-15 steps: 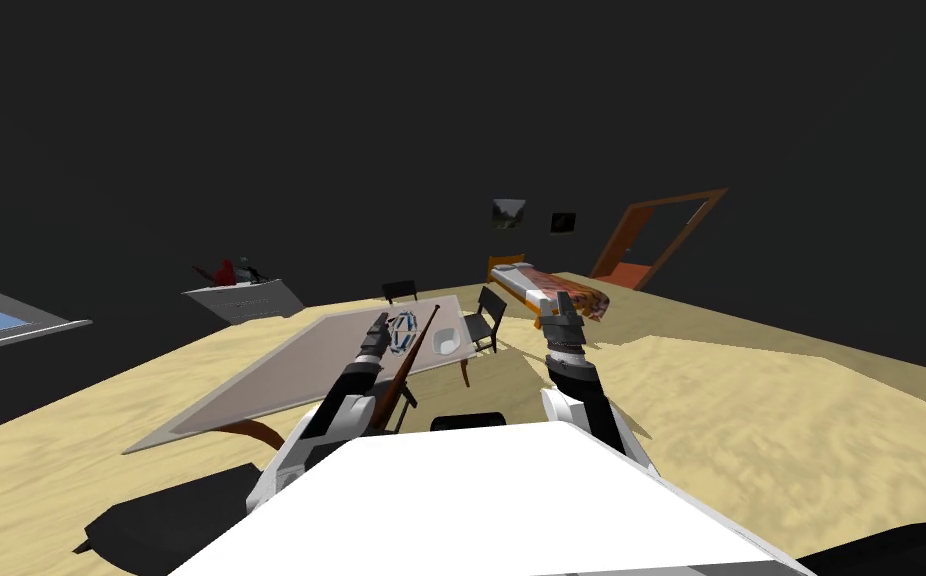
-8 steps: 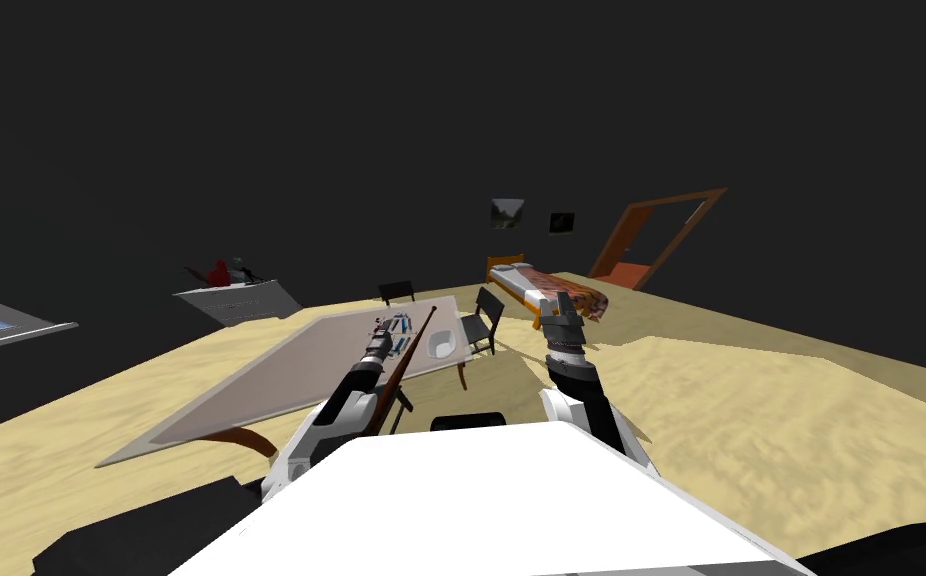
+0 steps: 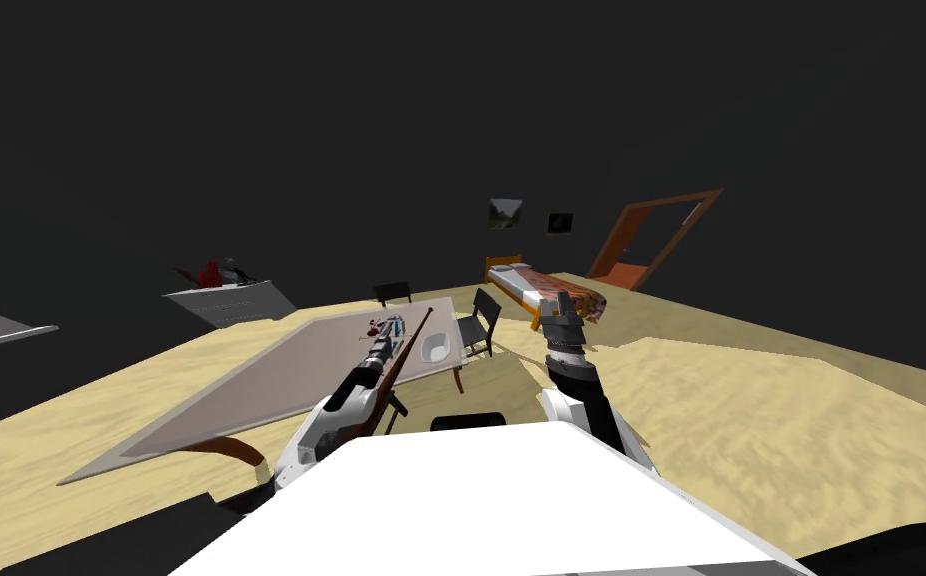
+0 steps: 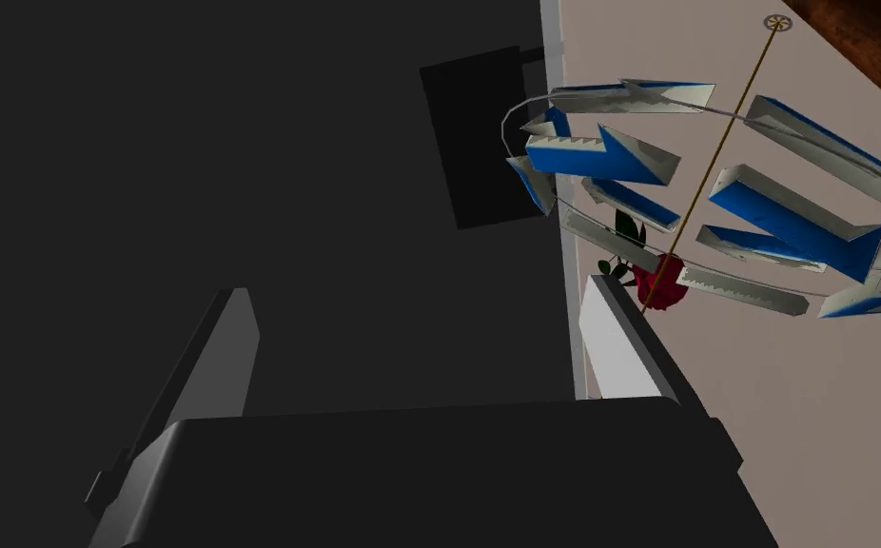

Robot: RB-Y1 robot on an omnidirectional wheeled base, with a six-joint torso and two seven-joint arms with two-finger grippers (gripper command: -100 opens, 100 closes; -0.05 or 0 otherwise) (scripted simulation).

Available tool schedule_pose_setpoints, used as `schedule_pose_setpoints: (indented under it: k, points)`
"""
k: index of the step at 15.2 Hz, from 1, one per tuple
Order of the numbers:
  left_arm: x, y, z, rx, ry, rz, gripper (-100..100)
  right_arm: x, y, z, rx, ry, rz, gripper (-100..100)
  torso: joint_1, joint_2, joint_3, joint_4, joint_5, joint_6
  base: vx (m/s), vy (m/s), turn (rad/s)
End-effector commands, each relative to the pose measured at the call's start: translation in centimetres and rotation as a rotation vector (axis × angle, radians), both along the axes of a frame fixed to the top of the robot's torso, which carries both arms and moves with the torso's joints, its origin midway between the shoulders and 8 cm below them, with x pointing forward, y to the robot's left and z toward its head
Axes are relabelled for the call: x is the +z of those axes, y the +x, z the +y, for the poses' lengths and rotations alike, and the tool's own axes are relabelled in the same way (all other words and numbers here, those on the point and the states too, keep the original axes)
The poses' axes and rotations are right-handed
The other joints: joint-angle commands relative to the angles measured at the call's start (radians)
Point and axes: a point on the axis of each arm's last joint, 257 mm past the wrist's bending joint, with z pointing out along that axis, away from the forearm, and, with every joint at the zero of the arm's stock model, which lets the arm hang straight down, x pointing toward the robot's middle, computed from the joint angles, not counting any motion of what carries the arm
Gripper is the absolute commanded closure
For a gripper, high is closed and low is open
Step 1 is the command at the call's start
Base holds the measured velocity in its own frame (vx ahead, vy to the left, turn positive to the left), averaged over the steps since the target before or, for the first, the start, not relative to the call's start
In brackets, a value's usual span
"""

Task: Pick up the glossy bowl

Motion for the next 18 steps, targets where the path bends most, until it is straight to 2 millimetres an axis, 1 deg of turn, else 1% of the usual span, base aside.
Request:
schedule_pose_setpoints:
  k: [1, 2, 3, 4, 5, 6, 7, 8, 9, 10, 12, 13, 14, 15, 16, 17, 18]
  points:
    - [-2.3, -0.5, 0.2, 0.018, -0.015, 0.064, -100, 0.0, 0.0, 0.0, 0.000, 0.000, 0.000, 0, 0.000, 0.000, 0.000, 0.000, 0.000, 0.000, 0.062, -0.086, -0.007]
    - [-2.3, -0.5, 0.2, 0.018, -0.015, 0.064, -100, 0.0, 0.0, 0.0, 0.000, 0.000, 0.000, 0, 0.000, 0.000, 0.000, 0.000, 0.000, 0.000, 0.038, -0.054, 0.004]
    - [-4.0, -0.5, 0.8, 0.034, -0.028, 0.109, -100, 0.0, 0.0, 0.0, 0.000, 0.000, 0.000, 0, 0.001, 0.001, 0.000, 0.000, 0.000, 0.000, 0.035, -0.061, -0.009]
    - [-4.3, -0.6, 0.8, 0.036, -0.030, 0.123, -100, 0.0, 0.0, 0.0, 0.000, 0.000, 0.000, 0, 0.001, 0.001, 0.001, 0.000, 0.000, 0.000, 0.035, -0.066, -0.015]
    - [-5.9, -0.8, 1.3, 0.052, -0.044, 0.164, -100, 0.0, 0.0, 0.0, 0.000, 0.000, 0.000, 0, 0.001, 0.001, 0.001, 0.000, 0.000, 0.000, 0.050, -0.080, -0.018]
    - [-6.3, -0.9, 1.4, 0.055, -0.046, 0.181, -100, 0.0, 0.0, 0.0, 0.000, 0.000, 0.000, 0, 0.001, 0.001, 0.001, 0.000, 0.000, 0.000, 0.055, -0.081, -0.011]
    - [-6.3, -0.9, 1.4, 0.055, -0.046, 0.181, -100, 0.0, 0.0, 0.0, 0.000, 0.000, 0.000, 0, 0.000, 0.001, 0.000, 0.000, 0.000, 0.000, 0.040, -0.053, 0.002]
    - [-8.0, -1.2, 1.8, 0.071, -0.062, 0.228, -100, 0.0, 0.0, 0.0, 0.000, 0.000, 0.000, 0, 0.001, 0.001, 0.001, 0.000, 0.000, 0.000, 0.045, -0.057, -0.009]
    - [-8.3, -1.3, 1.9, 0.073, -0.064, 0.239, -100, 0.0, 0.0, 0.0, 0.000, 0.000, 0.000, 0, 0.001, 0.001, 0.001, 0.000, 0.000, 0.000, 0.049, -0.058, -0.011]
    - [-9.8, -1.6, 2.2, 0.088, -0.080, 0.280, -100, 0.0, 0.0, 0.0, 0.000, 0.000, 0.000, 0, 0.002, 0.001, 0.000, 0.000, 0.000, 0.000, 0.056, -0.066, -0.013]
    - [-10.2, -1.7, 2.3, 0.091, -0.082, 0.296, -100, 0.0, 0.0, 0.0, 0.000, 0.000, 0.000, 0, 0.001, 0.001, 0.000, 0.000, 0.000, 0.000, 0.039, -0.057, -0.007]
    - [-11.9, -2.2, 2.6, 0.107, -0.101, 0.346, -100, 0.0, 0.0, 0.0, 0.000, 0.000, 0.000, 0, 0.002, 0.001, 0.001, 0.000, 0.000, 0.000, 0.035, -0.061, -0.011]
    - [-12.0, -2.3, 2.6, 0.108, -0.102, 0.351, -100, 0.0, 0.0, 0.0, 0.000, 0.000, 0.000, 0, 0.002, 0.001, 0.001, 0.000, 0.000, 0.000, 0.039, -0.063, -0.011]
    - [-13.4, -2.7, 2.8, 0.122, -0.120, 0.392, -100, 0.0, 0.0, 0.0, 0.000, 0.000, 0.000, 0, 0.002, 0.001, 0.001, 0.000, 0.000, 0.000, 0.044, -0.068, -0.014]
    - [-13.7, -2.9, 2.8, 0.124, -0.122, 0.406, -100, 0.0, 0.0, 0.0, 0.000, 0.000, 0.000, 0, 0.001, 0.001, 0.001, 0.000, 0.000, 0.000, 0.047, -0.072, -0.008]
    - [-15.1, -3.3, 3.0, 0.137, -0.140, 0.445, -100, 0.0, 0.0, 0.0, 0.000, 0.000, 0.000, 0, 0.001, 0.001, 0.001, 0.000, 0.000, 0.000, 0.064, -0.085, -0.016]
    - [-15.4, -3.5, 2.9, 0.139, -0.142, 0.459, -100, 0.0, 0.0, 0.0, 0.000, 0.000, 0.000, 0, 0.000, 0.000, 0.000, 0.000, 0.000, 0.000, 0.061, -0.078, -0.008]
